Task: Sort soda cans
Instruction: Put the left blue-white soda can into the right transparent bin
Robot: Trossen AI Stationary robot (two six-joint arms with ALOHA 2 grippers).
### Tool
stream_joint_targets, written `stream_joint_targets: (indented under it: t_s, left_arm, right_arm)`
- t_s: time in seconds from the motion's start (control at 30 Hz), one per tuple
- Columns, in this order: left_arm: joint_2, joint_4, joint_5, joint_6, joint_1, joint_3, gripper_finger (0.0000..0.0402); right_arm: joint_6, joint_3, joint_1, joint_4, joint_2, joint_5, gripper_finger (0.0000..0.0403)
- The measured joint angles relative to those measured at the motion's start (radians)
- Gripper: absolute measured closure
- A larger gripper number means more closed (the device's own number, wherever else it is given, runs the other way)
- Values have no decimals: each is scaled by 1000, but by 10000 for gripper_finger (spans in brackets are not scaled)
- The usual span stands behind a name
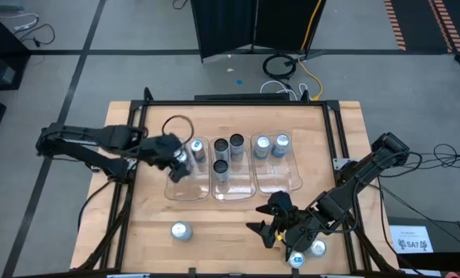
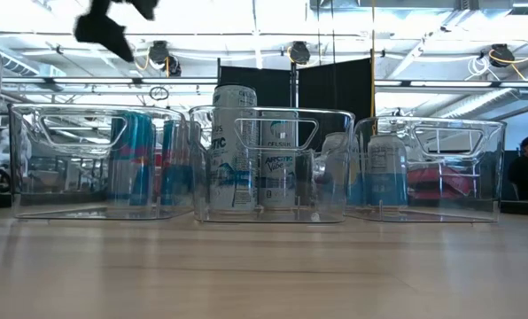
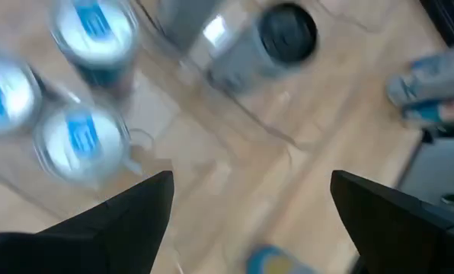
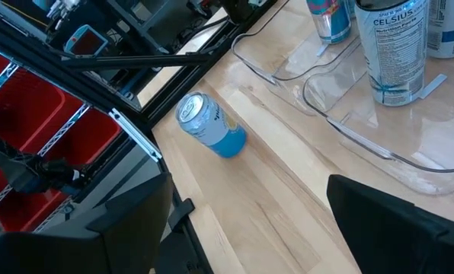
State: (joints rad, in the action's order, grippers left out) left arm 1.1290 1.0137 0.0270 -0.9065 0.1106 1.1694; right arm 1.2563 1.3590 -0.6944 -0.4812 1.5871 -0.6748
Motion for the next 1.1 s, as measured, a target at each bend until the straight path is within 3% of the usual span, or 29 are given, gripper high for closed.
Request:
stream_joint_targets:
  t_s: [0.3, 0.47, 0.63, 0.77, 1.1]
  left_arm:
    - [7, 12, 57, -319, 410, 0, 38]
    - [80, -15, 112, -438, 651, 0, 38]
    - [189, -34, 136, -525, 817, 0, 38]
    - [303, -36, 217, -556, 901, 0, 38]
    - [586, -40, 209, -609, 938, 0, 38]
  right_arm:
    - [44, 0, -33, -1, 28, 0, 62]
    - [85, 0, -44, 0, 66, 0, 62]
    - [139, 0, -44, 0, 94, 0, 62]
    - [150, 0, -44, 1, 97, 0, 62]
    - [149, 0, -44, 55, 96, 0, 62]
